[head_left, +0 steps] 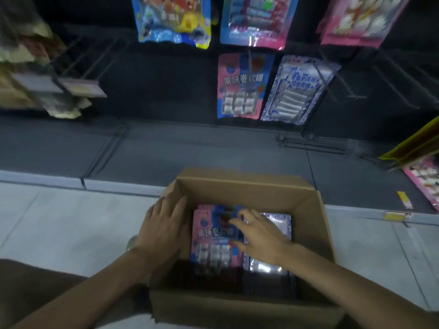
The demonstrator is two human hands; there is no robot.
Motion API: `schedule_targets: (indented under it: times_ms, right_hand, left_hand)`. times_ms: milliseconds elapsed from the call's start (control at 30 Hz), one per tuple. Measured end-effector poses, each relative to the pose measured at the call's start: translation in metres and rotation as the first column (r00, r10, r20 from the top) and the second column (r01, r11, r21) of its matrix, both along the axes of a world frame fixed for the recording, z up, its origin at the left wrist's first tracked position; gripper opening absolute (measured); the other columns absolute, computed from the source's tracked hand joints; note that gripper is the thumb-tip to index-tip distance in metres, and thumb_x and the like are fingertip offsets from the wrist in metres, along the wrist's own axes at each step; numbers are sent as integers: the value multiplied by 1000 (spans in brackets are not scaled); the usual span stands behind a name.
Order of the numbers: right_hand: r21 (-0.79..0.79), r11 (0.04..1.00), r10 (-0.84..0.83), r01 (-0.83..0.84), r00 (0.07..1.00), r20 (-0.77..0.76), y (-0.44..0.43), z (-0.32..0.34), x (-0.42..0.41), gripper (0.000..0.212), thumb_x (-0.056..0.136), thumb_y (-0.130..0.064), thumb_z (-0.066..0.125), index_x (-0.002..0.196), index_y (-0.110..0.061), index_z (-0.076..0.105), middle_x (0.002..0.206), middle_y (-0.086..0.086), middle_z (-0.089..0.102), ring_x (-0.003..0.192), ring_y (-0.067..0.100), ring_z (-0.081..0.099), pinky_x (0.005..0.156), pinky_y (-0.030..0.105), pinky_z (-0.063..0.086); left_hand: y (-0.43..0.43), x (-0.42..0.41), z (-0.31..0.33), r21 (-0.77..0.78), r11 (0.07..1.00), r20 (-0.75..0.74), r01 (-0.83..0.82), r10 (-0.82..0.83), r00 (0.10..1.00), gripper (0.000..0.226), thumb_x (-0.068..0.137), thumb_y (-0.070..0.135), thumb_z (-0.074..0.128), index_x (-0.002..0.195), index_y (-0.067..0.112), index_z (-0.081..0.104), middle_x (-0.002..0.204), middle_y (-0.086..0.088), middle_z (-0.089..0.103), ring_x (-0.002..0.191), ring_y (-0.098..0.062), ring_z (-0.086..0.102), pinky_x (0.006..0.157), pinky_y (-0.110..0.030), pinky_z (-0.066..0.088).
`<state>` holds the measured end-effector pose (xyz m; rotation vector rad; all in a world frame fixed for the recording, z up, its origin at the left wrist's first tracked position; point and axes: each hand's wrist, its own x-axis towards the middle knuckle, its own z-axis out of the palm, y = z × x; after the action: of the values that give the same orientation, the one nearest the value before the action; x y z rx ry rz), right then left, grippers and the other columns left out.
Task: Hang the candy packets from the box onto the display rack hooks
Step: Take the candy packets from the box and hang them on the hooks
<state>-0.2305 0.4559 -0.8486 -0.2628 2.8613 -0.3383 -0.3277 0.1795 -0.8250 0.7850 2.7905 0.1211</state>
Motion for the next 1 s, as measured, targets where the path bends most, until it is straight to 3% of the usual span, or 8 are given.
schedule_targets:
  times_ms: [133, 233, 333, 433, 533, 667, 767, 1000]
  right_hand:
    - [181, 974, 87, -134, 966, 243, -28, -34, -7, 63, 98, -42, 64, 152, -15, 46, 152, 17, 39, 140, 36, 39, 110, 48, 43]
    - [263, 939, 121, -220, 930, 348, -52, -57, -13, 66, 98, -39, 66, 154, -14, 44, 156, 19, 34, 145, 37, 33, 113, 47, 38]
    - [351, 875, 205, -334, 911, 357, -79, -89, -22, 74, 95, -28, 71, 160, -11, 37, 163, 22, 28, 151, 42, 26, 121, 54, 31]
    - [435, 776, 309, -456, 877, 369, -108, -114, -36, 75, 102, -27, 62, 165, -11, 26, 172, 21, 17, 160, 42, 12, 127, 55, 19]
    - [486, 705, 371, -516, 853, 368, -129, -126, -50, 80, 105, -45, 53, 167, -9, 17, 175, 19, 5, 162, 39, -1, 129, 56, 14]
    - [570, 571, 430, -591, 807, 405, -142, -129, -63, 90, 105, -58, 46, 167, -8, 3, 176, 18, 0, 162, 39, -7, 129, 58, 8]
    - [654, 460, 416, -601, 797, 439, -141, -139, -66, 88, 103, -64, 42, 169, -15, 10, 176, 15, 7, 162, 42, -4, 128, 63, 5]
    - [681, 441, 377, -585, 809, 450, -130, -140, -79, 85, 100, -35, 64, 169, -21, 15, 177, 12, 1, 162, 40, -7, 128, 63, 8]
  left_hand:
    - [-4, 11, -8, 32, 998, 165, -51, 45, 985, 80, 94, 67, 17, 165, 33, 13, 171, -8, 12, 155, -34, 22, 119, -53, 37]
    - [-7, 18, -20, 19, 998, 78, -53, 51, 996, 67, 107, 50, 43, 166, 33, 15, 174, -8, 3, 159, -36, 16, 119, -55, 37]
    - [-19, 16, -47, -6, 1000, 1, 19, -19, 1000, 80, 91, 26, 75, 161, 24, 35, 170, -20, 20, 152, -47, 33, 110, -60, 45]
    - [-24, 14, -57, 84, 996, -12, 38, -38, 999, 85, 78, 7, 85, 153, 15, 47, 163, -24, 29, 143, -53, 42, 107, -63, 48]
    - [-21, 19, -52, 236, 972, -40, -2, 12, 999, 77, 86, 10, 80, 152, 22, 41, 167, -17, 22, 142, -53, 44, 102, -62, 53]
    - [-20, 21, -51, 382, 924, -154, -19, 84, 984, 95, 70, 5, 93, 144, 17, 36, 159, -13, 25, 119, -56, 64, 81, -60, 62]
    - [-18, 22, -43, 446, 893, -155, -54, 137, 978, 99, 63, -1, 97, 140, 11, 37, 148, -26, 50, 100, -55, 72, 65, -57, 62]
    - [-17, 22, -42, 349, 935, -187, -61, 133, 973, 98, 52, 5, 103, 131, 7, 46, 132, -27, 67, 91, -49, 76, 60, -50, 62]
